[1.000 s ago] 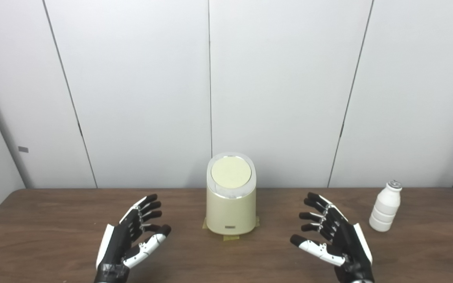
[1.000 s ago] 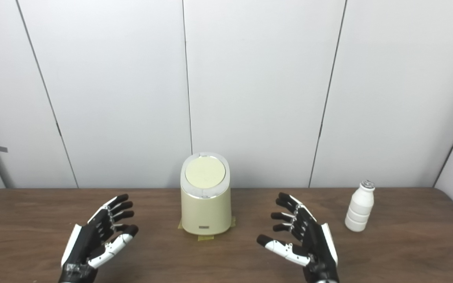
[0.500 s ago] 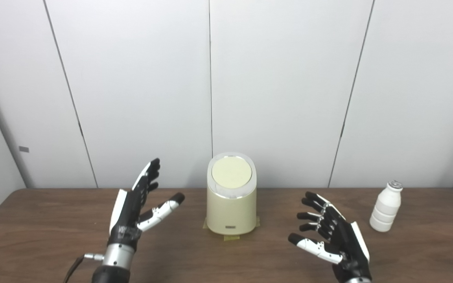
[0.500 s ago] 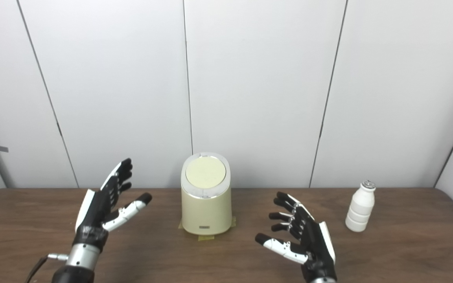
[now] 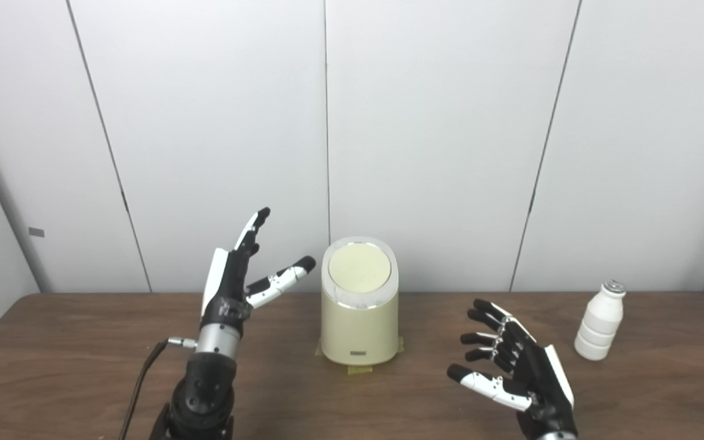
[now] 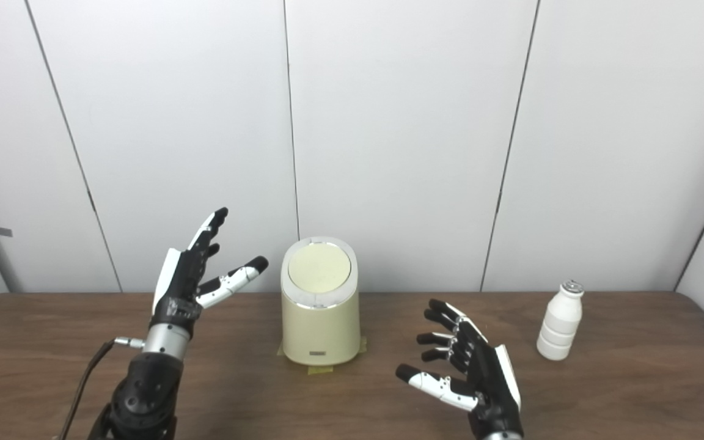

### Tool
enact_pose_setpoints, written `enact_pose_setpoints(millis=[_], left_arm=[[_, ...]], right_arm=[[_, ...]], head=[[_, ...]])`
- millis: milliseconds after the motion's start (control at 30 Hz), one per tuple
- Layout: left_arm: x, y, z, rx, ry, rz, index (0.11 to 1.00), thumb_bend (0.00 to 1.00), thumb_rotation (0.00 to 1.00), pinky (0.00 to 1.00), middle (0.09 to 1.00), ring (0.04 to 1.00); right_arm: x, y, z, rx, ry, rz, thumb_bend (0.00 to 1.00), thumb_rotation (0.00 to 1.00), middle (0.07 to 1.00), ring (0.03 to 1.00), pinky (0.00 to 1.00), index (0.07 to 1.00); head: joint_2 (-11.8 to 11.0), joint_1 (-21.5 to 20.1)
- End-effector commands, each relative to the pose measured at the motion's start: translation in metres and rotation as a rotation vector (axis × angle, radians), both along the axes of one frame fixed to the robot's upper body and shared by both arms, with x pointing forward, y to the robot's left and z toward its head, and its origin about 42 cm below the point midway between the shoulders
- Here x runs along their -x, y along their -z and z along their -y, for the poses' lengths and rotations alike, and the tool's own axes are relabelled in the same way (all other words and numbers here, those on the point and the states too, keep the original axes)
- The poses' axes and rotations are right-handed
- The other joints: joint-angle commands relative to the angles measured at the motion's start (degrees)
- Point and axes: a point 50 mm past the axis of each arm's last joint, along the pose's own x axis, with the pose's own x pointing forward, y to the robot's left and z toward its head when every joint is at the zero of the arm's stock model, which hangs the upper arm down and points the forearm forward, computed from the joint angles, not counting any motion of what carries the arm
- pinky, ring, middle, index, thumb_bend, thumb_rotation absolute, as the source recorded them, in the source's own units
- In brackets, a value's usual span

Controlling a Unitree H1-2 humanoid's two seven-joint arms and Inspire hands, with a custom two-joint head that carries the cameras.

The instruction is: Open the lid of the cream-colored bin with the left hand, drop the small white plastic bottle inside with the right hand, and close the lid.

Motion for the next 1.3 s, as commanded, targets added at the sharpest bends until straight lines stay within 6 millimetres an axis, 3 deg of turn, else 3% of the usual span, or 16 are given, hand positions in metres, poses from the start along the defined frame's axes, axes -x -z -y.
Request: enact_pose_setpoints(millis=[0,133,367,467,600,900,1267], left_arm=[[-0.013,-0.033,0.013,-0.005,0.012,0.097,0.999,0.84,0.42,1.00,0.999,1.000],[-0.019,-0.032,0.019,-0.006,0.029,0.089,1.000,0.93,0.40,1.00,1.000,1.000],[-0.029,-0.031,0.031,-0.042,-0.005,0.067,1.000,1.00,0.41,0.97,1.000,1.000],[-0.033,-0.035,0.038,-0.069,-0.010,0.050,1.000,1.00,0.41,0.91,1.000,1.000],[-0.037,-0.040,0.043,-0.138,-0.016,0.052,1.000,1.00,0.39,0.97,1.000,1.000],[-0.047,-0.040,0.052,-0.202,0.015,0.033,1.000,0.99,0.22,1.00,1.000,1.000],[-0.051,-0.038,0.059,-0.274,0.019,0.025,1.000,0.97,0.21,1.00,1.000,1.000]], right_arm=[[-0.007,-0.019,-0.004,-0.005,-0.010,0.082,0.80,0.18,0.791,0.648,0.54,0.787],[-0.008,-0.017,-0.003,-0.016,-0.013,0.084,0.81,0.19,0.798,0.649,0.53,0.803],[-0.006,-0.018,-0.005,-0.012,-0.014,0.079,0.81,0.19,0.796,0.634,0.52,0.796],[-0.006,-0.018,-0.006,-0.009,-0.009,0.076,0.81,0.21,0.798,0.637,0.52,0.798],[-0.007,-0.018,-0.007,-0.011,-0.010,0.081,0.81,0.20,0.797,0.635,0.53,0.798],[-0.008,-0.018,-0.010,-0.020,-0.013,0.072,0.83,0.22,0.801,0.644,0.52,0.793],[-0.008,-0.021,-0.013,-0.007,-0.004,0.071,0.81,0.20,0.799,0.667,0.54,0.786]], head=[[-0.1,0.0],[-0.1,-0.3],[-0.3,-0.4],[-0.3,-0.5],[-0.3,-0.8],[-0.4,-1.0],[-0.2,-1.1]])
